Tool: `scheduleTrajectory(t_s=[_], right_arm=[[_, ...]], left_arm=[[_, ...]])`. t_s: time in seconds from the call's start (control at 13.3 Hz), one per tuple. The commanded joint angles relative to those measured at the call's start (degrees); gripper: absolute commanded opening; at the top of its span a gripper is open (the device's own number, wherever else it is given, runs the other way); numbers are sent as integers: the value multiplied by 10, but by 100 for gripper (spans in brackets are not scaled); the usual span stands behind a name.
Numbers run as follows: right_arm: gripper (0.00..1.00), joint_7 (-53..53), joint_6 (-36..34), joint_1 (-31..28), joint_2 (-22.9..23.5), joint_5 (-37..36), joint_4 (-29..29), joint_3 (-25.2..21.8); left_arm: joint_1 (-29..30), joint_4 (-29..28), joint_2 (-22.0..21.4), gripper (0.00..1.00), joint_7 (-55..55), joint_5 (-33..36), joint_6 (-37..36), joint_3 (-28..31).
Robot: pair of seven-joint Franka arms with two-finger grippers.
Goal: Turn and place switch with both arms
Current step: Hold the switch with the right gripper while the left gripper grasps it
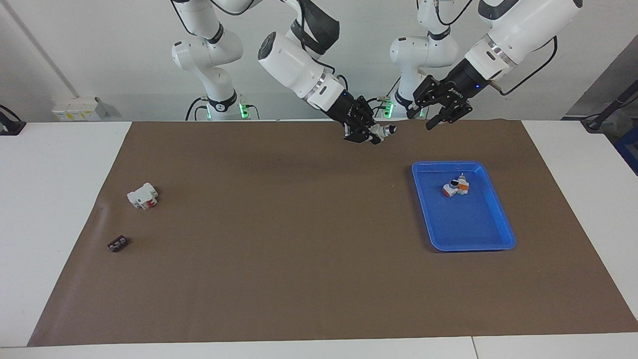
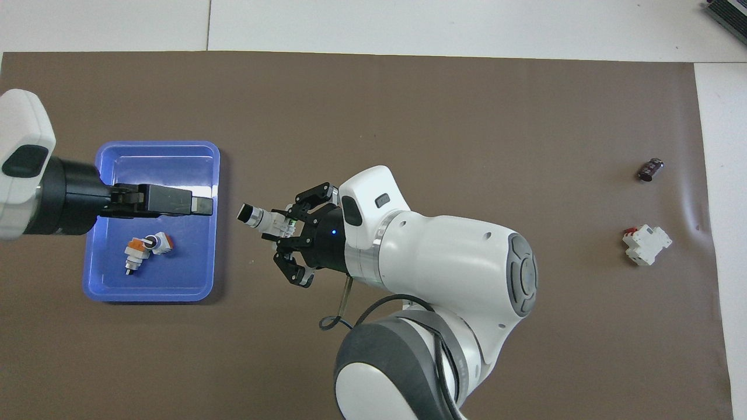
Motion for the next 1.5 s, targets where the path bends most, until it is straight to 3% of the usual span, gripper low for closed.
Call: scheduleTrajectory(t_s=[0.0, 0.38, 0.9, 1.43], right_arm=[[0, 21, 13, 1, -2, -16, -4, 1], [0, 21, 14, 8, -2, -24, -5, 0], [0, 21, 15, 8, -2, -24, -5, 0], [0, 40, 11, 8, -2, -101, -4, 0]], left_arm=[[-29, -18, -7, 66, 11, -8, 57, 5], [-23, -10, 20, 65, 16, -30, 47, 7], [73, 61, 63, 65, 100, -117, -97, 15], [34, 40, 71, 63, 152, -173, -77, 7]])
